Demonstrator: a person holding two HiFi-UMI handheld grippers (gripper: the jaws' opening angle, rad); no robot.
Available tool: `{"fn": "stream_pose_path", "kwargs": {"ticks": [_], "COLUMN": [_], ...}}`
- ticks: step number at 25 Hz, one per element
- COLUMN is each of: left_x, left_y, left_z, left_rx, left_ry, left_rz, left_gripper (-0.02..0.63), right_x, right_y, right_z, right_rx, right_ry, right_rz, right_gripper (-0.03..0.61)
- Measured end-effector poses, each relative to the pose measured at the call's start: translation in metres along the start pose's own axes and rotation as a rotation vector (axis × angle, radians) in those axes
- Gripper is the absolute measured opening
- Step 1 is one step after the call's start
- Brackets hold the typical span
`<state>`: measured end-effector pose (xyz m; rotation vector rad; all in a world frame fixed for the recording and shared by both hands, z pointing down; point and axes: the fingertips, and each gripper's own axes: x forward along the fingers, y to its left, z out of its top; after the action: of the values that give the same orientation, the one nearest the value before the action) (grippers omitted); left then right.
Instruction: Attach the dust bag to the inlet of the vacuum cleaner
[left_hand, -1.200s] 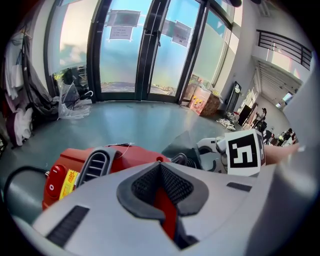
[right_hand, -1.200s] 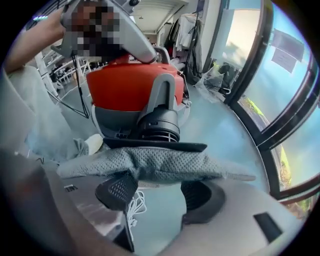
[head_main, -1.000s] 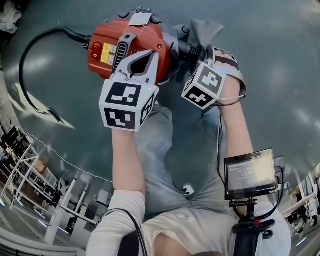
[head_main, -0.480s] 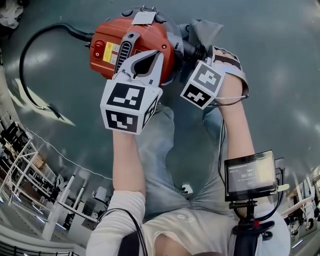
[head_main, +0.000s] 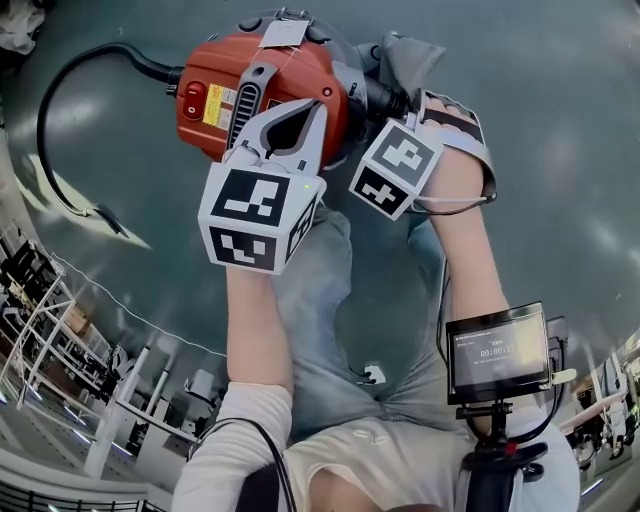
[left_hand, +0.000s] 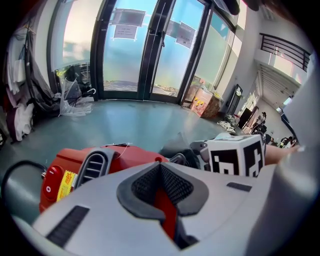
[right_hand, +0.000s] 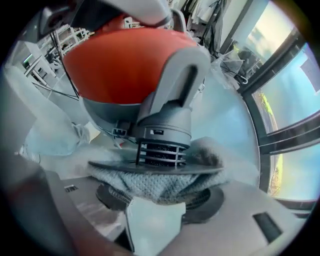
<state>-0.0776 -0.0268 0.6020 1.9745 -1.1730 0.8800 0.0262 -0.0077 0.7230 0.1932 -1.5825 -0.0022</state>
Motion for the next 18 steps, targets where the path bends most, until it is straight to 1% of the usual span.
{"fn": "stream_pose_path", "kwargs": {"ticks": [2, 5, 6, 8, 9, 10, 11, 13, 14, 15, 16, 17, 18], "left_x": [-0.001, -0.001, -0.001, -0.003, -0.004, -0.003, -0.001, -0.003, -0.012, -0.026, -0.043, -0.057, -0.064], "left_y": [-0.002, -0.004, -0.004, -0.003, -0.001, 0.001, 0.004, 0.006, 0.005, 0.004, 0.004, 0.006, 0.008], "left_z": [0.002, 0.006, 0.006, 0.006, 0.005, 0.006, 0.007, 0.013, 0.019, 0.027, 0.037, 0.045, 0.051], "left_rx": [0.004, 0.002, -0.003, -0.011, -0.011, -0.011, -0.012, -0.016, -0.017, -0.020, -0.026, -0.033, -0.034], "left_ry": [0.000, 0.005, 0.004, 0.000, -0.002, -0.003, -0.006, -0.014, -0.015, -0.013, -0.012, -0.016, -0.027], "left_rz": [-0.001, -0.007, -0.008, -0.006, -0.001, 0.003, 0.004, 0.001, -0.001, -0.005, -0.011, -0.015, -0.015], "left_gripper": [0.006, 0.006, 0.006, 0.006, 0.006, 0.006, 0.006, 0.006, 0.006, 0.006, 0.006, 0.006, 0.006], "right_x": [-0.015, -0.013, -0.008, 0.003, 0.005, 0.006, 0.006, -0.004, -0.018, -0.039, -0.061, -0.082, -0.101], "right_y": [-0.002, -0.013, -0.016, -0.020, -0.021, -0.022, -0.021, -0.016, -0.014, -0.016, -0.023, -0.034, -0.046], "right_z": [-0.001, -0.004, -0.004, -0.004, -0.002, 0.001, 0.003, 0.001, -0.004, -0.013, -0.024, -0.035, -0.043], "right_rx": [-0.012, -0.043, -0.035, -0.008, -0.006, -0.011, -0.014, 0.017, 0.046, 0.074, 0.103, 0.136, 0.176], "right_ry": [0.046, 0.138, 0.144, 0.124, 0.110, 0.089, 0.054, -0.058, -0.111, -0.147, -0.169, -0.192, -0.240], "right_rz": [-0.004, -0.096, -0.125, -0.173, -0.187, -0.182, -0.148, -0.013, 0.060, 0.113, 0.135, 0.129, 0.108], "right_gripper": [0.267, 0.268, 0.270, 0.268, 0.267, 0.267, 0.267, 0.267, 0.267, 0.267, 0.267, 0.267, 0.267]}}
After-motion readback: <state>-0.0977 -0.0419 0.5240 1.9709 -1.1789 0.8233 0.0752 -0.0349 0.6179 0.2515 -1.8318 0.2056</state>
